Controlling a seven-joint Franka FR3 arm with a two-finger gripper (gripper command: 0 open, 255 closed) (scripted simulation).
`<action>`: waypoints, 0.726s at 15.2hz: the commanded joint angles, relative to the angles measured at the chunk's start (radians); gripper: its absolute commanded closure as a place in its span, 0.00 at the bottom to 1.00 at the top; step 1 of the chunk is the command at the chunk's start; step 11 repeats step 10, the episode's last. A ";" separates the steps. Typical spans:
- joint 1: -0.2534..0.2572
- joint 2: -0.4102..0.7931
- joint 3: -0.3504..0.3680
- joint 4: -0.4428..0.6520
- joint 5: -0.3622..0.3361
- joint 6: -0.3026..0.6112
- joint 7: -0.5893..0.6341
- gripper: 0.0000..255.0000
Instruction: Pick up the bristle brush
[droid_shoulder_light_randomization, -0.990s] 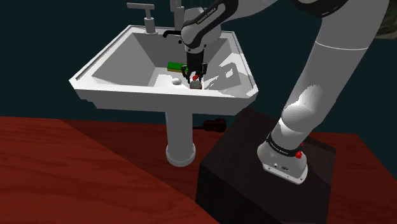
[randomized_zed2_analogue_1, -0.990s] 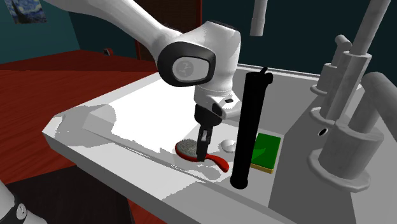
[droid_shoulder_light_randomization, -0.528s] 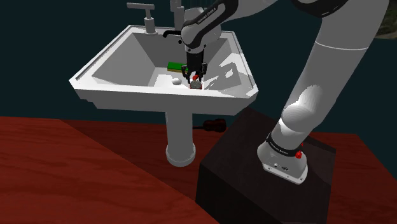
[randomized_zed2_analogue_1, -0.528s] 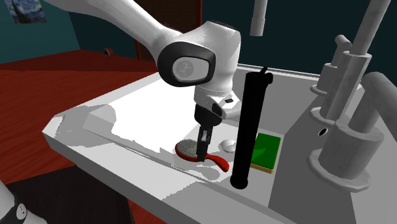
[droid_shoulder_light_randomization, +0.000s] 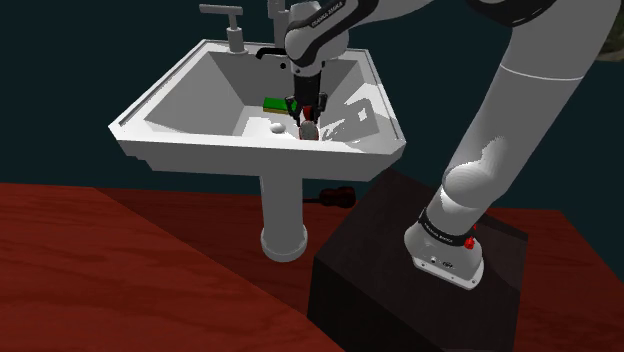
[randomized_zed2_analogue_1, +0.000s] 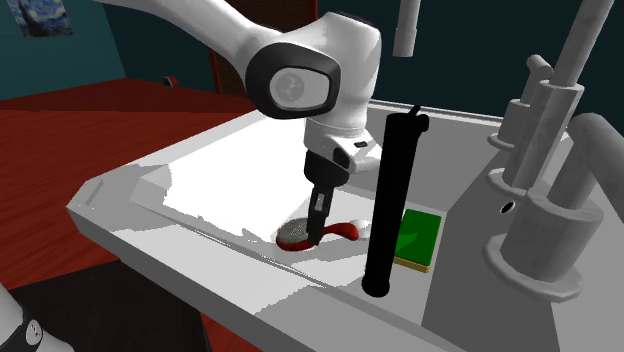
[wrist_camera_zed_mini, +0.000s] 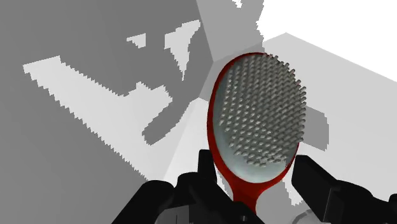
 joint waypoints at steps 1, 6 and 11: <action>-0.004 -0.021 -0.004 0.015 -0.001 -0.025 0.001 1.00; -0.005 -0.051 -0.003 0.048 0.000 -0.089 0.003 1.00; -0.006 -0.063 -0.002 0.064 0.000 -0.117 0.003 1.00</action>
